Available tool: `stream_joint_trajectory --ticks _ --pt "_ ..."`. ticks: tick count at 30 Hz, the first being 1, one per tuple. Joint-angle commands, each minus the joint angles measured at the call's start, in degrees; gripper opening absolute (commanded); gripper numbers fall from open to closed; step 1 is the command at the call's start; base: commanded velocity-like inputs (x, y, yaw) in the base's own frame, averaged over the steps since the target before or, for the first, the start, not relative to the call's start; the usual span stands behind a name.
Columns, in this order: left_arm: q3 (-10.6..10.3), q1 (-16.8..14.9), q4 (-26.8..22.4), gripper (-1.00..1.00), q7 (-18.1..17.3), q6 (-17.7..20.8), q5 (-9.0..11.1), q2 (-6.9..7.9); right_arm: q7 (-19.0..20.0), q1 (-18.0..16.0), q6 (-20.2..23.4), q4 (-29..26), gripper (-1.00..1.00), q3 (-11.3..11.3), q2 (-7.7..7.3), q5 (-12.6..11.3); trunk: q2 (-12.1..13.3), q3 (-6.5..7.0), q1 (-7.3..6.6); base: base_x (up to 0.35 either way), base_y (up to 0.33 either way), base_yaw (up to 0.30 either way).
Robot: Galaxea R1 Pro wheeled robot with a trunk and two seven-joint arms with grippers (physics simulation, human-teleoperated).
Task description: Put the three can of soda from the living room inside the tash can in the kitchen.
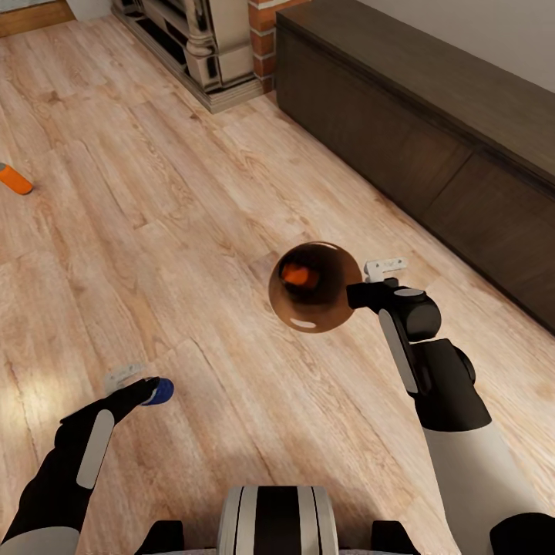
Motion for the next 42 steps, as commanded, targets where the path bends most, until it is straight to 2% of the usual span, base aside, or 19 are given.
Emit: stream_joint_trajectory --ticks 1,6,20,25,31,42 --pt "0.0 0.0 0.0 1.00 0.0 0.0 0.0 0.00 0.1 -0.1 0.0 -0.1 -1.00 0.0 0.02 -0.6 0.0 -0.22 0.01 0.000 0.000 0.000" --pt "0.0 0.0 0.0 1.00 0.0 0.1 0.0 0.00 0.1 -0.2 0.0 -0.1 -1.00 0.0 0.17 -0.6 -0.1 -1.33 0.14 0.000 0.000 0.000" --pt "0.0 0.0 0.0 1.00 -0.1 0.1 0.0 0.00 0.1 -0.3 0.0 -0.1 -1.00 0.0 0.42 -0.6 -0.1 -1.33 0.14 0.000 0.000 0.000" --pt "0.0 0.0 0.0 1.00 -0.1 0.1 0.0 0.00 0.0 -0.7 0.0 -0.1 -1.00 0.0 1.24 -0.3 -0.1 -1.33 0.14 0.000 0.000 0.000" --pt "0.0 0.0 0.0 1.00 -0.2 0.1 0.0 0.00 0.1 -1.0 0.0 -0.1 -1.00 0.0 2.09 1.6 -0.1 -1.33 0.14 0.000 0.000 0.000" --pt "0.0 0.0 0.0 1.00 -0.2 0.1 0.0 0.00 0.0 -1.2 0.0 -0.1 -1.00 -0.1 3.44 2.0 -0.1 -1.39 0.14 0.000 0.000 0.000"
